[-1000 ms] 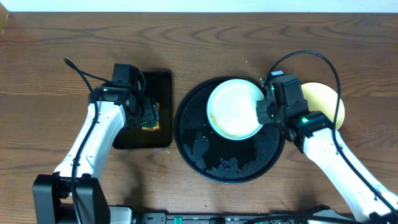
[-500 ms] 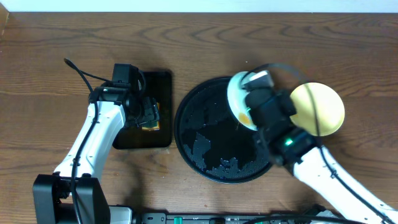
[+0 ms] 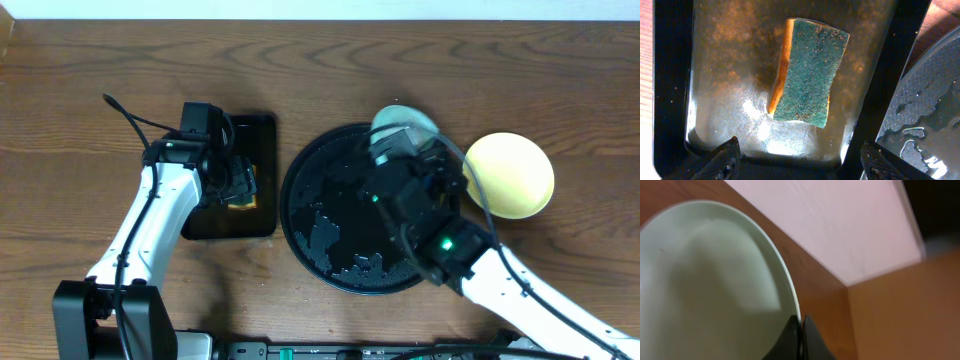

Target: Clean dirty plates on tray and stack at the side

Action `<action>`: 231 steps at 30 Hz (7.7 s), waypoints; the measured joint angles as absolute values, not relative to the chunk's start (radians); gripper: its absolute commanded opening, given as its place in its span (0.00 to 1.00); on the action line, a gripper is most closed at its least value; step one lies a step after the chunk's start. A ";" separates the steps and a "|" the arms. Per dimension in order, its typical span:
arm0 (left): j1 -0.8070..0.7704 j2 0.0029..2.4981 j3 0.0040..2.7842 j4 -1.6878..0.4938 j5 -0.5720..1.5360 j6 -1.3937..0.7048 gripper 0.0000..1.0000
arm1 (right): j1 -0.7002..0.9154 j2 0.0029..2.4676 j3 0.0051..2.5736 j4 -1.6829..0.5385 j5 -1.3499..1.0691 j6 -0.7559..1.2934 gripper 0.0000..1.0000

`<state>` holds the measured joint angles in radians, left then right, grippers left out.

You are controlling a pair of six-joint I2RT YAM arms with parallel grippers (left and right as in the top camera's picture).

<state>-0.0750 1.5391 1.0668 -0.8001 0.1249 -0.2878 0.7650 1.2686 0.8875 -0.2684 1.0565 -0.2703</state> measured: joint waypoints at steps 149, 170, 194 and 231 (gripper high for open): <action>-0.120 0.485 0.727 -0.856 0.120 -0.182 0.89 | 0.047 0.013 0.007 -0.067 -0.056 -0.012 0.99; 0.058 0.010 0.144 -0.283 0.102 -0.186 0.90 | 0.047 0.013 0.007 -0.066 -0.056 -0.012 0.99; 0.059 0.010 0.014 -0.016 0.117 -0.044 0.90 | 0.047 0.013 0.007 -0.067 -0.056 -0.012 0.99; 0.059 0.010 0.015 -0.017 0.117 -0.044 0.90 | 0.047 0.013 0.007 -0.067 -0.056 -0.012 0.99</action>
